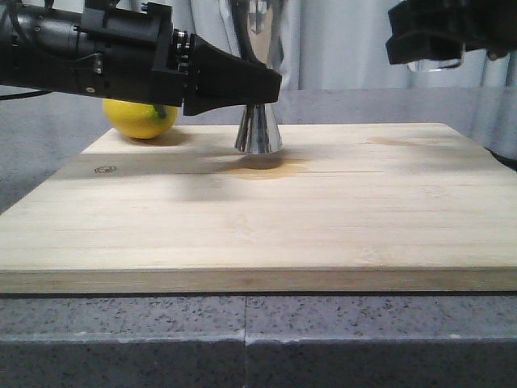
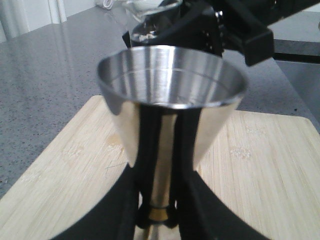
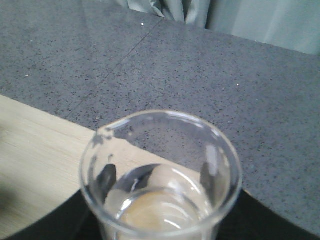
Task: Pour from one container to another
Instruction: 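Lift the beaker with the right gripper over the jigger's upper cup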
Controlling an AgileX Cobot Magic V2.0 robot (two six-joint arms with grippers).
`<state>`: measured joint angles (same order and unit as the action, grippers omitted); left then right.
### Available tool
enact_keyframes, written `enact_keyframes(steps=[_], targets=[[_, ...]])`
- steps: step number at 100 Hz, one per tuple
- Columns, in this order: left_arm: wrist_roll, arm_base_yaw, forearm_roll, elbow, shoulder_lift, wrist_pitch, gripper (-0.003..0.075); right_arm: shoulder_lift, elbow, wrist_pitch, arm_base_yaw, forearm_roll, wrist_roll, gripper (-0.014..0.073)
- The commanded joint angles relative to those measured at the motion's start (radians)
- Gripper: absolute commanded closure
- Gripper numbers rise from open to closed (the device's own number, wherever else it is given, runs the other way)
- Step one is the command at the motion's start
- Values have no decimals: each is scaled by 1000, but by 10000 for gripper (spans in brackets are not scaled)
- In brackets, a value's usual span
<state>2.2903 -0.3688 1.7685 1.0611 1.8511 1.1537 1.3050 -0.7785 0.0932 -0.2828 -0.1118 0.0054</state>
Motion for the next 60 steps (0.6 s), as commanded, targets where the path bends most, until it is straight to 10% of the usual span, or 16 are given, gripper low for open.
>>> enact_keyframes(steps=[1, 60], targets=[[-1, -11, 83, 29, -43, 107, 660, -42, -99, -61, -9, -17, 2, 314], [-1, -11, 83, 29, -43, 107, 660, -42, -406, -531, -185, -38, -151, 314]])
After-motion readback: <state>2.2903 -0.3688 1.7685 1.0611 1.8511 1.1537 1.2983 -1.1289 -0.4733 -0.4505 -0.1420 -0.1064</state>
